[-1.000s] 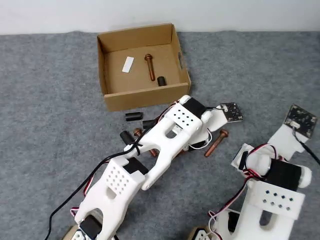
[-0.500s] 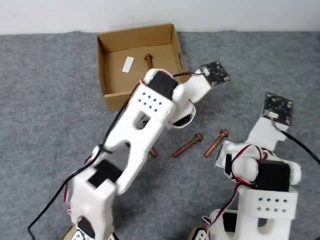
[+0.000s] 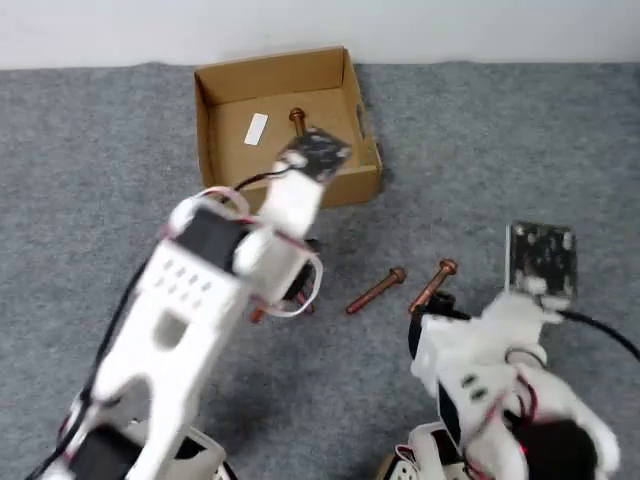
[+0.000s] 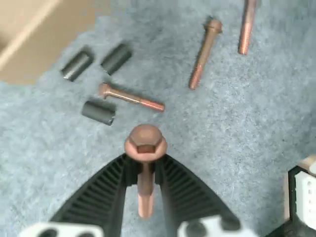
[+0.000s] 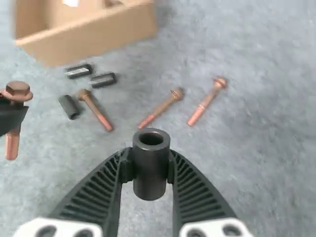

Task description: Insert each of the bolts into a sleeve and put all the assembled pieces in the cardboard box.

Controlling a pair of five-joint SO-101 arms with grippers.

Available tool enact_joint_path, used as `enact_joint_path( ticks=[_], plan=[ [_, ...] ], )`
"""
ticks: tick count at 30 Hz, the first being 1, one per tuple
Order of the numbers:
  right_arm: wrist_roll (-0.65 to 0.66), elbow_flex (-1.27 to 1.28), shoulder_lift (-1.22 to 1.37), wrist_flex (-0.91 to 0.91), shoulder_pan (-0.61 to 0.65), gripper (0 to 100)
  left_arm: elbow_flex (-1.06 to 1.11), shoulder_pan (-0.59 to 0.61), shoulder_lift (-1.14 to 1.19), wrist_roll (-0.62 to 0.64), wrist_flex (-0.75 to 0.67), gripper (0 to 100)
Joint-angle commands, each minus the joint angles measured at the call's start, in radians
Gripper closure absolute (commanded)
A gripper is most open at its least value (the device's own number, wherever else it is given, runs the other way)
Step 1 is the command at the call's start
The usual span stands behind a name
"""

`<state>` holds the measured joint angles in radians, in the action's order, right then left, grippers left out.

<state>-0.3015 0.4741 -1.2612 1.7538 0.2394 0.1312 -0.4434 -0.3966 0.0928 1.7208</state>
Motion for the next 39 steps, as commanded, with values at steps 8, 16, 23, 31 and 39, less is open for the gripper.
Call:
enact_joint_path(
  ticks=[8, 16, 23, 31, 39],
  plan=[
    [-0.035, 0.238, -0.157, -0.120, 0.019, 99.1, 0.479, 0.097, -0.617, 0.176, -0.397, 100],
    [0.044, 0.453, -0.245, -0.329, 0.131, 99.1, 0.708, 0.101, -0.914, 0.273, -0.595, 100],
    [0.061, 0.542, -0.315, -0.503, 0.366, 99.1, 0.763, 0.098, -1.086, 0.270, -0.750, 100],
    [0.199, 0.637, -0.321, -0.651, 0.469, 99.1, 0.750, 0.089, -1.151, 0.275, -0.756, 100],
    [0.402, 0.684, -0.321, -0.763, 0.565, 99.1, 0.746, -0.052, -1.194, 0.318, -0.721, 100]
  ],
)
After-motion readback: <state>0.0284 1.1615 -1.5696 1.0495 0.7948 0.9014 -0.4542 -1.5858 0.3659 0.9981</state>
